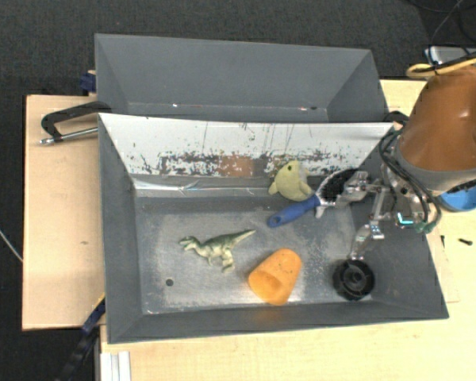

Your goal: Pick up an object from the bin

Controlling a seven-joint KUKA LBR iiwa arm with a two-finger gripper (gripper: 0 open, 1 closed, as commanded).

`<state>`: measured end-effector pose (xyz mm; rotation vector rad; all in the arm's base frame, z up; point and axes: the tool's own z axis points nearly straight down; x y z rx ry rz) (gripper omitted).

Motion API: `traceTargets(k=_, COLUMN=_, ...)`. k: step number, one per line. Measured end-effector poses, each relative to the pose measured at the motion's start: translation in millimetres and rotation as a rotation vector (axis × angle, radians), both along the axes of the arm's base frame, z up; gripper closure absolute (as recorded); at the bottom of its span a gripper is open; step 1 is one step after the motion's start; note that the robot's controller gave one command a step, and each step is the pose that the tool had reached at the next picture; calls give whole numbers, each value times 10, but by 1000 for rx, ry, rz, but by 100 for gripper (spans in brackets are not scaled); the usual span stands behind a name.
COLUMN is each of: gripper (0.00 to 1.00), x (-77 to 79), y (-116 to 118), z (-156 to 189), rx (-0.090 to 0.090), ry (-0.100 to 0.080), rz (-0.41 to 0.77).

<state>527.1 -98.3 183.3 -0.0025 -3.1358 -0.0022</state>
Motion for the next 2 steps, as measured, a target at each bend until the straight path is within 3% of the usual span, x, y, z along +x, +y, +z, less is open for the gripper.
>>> traceTargets(k=1, gripper=0, x=716, y=228, z=-981, rx=-5, ry=-13, rz=199)
traceTargets(k=2, gripper=0, x=763, y=198, z=-812, rx=-2, ry=-14, rz=562)
